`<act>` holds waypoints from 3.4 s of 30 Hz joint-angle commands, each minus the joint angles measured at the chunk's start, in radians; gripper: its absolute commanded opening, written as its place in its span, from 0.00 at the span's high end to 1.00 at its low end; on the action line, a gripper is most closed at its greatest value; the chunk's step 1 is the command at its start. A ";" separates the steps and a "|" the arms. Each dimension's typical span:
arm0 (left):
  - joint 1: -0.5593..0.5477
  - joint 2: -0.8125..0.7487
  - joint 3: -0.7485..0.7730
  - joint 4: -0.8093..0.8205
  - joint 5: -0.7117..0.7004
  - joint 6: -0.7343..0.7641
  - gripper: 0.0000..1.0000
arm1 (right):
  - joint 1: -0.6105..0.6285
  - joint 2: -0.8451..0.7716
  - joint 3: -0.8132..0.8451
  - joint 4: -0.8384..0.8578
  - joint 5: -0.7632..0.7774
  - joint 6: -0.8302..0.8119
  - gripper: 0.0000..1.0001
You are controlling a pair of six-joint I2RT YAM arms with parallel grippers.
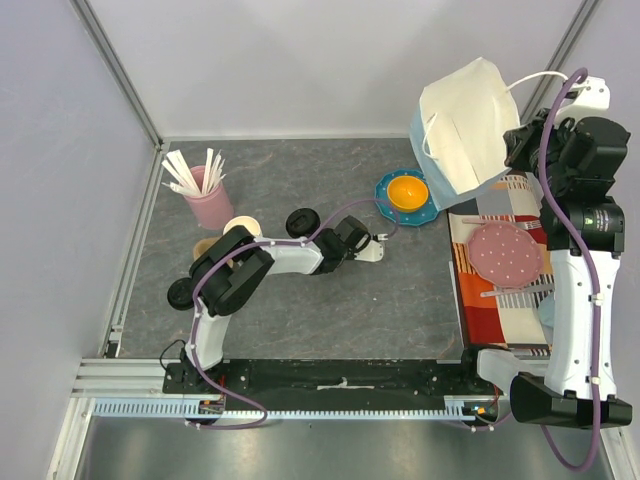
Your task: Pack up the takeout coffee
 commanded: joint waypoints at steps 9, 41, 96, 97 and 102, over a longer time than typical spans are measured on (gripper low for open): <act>-0.082 -0.039 0.014 -0.070 0.112 -0.036 0.98 | -0.005 -0.017 -0.021 -0.003 -0.021 0.002 1.00; 0.062 -0.739 0.419 -1.116 0.726 -0.460 0.87 | 0.009 -0.170 -0.122 -0.413 -0.289 -0.100 1.00; 1.032 -0.679 -0.102 -0.763 0.408 -0.612 0.47 | 0.248 -0.328 -0.464 -0.381 0.117 0.394 1.00; 1.033 -0.671 -0.115 -0.755 0.408 -0.610 0.47 | 0.257 -0.337 -0.503 -0.372 0.113 0.405 1.00; 1.036 -0.627 -0.150 -0.723 0.438 -0.613 0.48 | 0.283 -0.374 -0.567 -0.358 0.128 0.446 1.00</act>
